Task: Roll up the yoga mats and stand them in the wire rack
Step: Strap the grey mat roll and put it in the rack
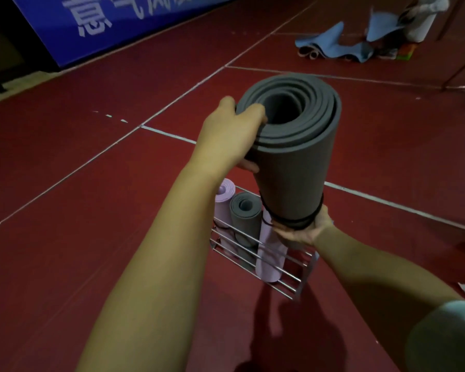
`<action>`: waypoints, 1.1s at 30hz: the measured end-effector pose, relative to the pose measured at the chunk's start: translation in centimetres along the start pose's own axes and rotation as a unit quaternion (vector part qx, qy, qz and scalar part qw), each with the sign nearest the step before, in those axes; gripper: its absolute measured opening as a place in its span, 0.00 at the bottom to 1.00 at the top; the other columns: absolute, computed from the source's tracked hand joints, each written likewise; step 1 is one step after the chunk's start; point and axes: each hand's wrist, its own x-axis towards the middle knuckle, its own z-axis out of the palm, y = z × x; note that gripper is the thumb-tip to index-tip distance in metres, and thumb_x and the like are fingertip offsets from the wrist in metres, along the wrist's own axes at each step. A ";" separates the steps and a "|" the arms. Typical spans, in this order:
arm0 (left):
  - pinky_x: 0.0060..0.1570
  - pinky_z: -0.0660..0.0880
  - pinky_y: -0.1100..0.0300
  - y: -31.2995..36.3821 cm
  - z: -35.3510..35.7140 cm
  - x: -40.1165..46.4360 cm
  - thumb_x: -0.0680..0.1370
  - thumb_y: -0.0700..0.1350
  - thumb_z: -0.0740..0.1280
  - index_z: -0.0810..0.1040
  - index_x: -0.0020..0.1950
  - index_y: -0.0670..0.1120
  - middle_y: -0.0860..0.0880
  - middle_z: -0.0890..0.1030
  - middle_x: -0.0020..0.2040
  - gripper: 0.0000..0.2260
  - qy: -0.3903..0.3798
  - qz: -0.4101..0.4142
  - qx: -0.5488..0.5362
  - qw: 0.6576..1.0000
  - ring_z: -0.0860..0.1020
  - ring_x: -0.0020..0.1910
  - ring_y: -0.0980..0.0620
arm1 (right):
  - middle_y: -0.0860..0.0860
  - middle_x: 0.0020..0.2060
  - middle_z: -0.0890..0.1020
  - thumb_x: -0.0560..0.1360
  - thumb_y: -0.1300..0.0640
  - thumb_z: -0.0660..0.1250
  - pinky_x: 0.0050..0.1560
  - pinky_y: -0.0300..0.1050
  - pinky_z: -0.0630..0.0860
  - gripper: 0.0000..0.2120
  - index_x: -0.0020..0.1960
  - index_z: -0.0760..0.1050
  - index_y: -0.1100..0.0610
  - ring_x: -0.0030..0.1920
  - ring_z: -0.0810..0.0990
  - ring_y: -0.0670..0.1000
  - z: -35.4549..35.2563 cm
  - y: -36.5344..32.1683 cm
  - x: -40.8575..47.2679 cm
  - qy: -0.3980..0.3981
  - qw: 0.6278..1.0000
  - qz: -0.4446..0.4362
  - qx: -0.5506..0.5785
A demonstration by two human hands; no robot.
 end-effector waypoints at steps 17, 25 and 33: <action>0.20 0.72 0.61 2.7 2.7 15.5 0.72 0.50 0.63 0.72 0.58 0.41 0.38 0.76 0.51 0.18 -0.247 0.091 0.075 0.962 0.78 0.20 0.43 | 0.65 0.57 0.76 0.76 0.37 0.52 0.54 0.71 0.69 0.30 0.63 0.74 0.59 0.55 0.74 0.72 2.7 -2.9 3.5 0.042 0.980 -0.064 0.186; 0.21 0.72 0.61 -1.0 6.2 18.0 0.74 0.52 0.62 0.69 0.54 0.42 0.39 0.78 0.44 0.16 -0.303 0.096 0.140 0.938 0.79 0.21 0.42 | 0.68 0.56 0.76 0.75 0.35 0.55 0.49 0.69 0.71 0.33 0.66 0.71 0.60 0.55 0.75 0.71 0.9 -1.7 7.6 0.095 0.968 -0.036 0.227; 0.20 0.67 0.65 -0.9 8.1 20.1 0.73 0.51 0.61 0.70 0.47 0.43 0.42 0.77 0.30 0.12 -0.268 0.129 0.158 0.942 0.77 0.19 0.43 | 0.66 0.60 0.76 0.70 0.40 0.59 0.59 0.65 0.72 0.30 0.64 0.74 0.58 0.58 0.75 0.69 1.4 -4.6 8.4 0.099 0.978 0.007 0.182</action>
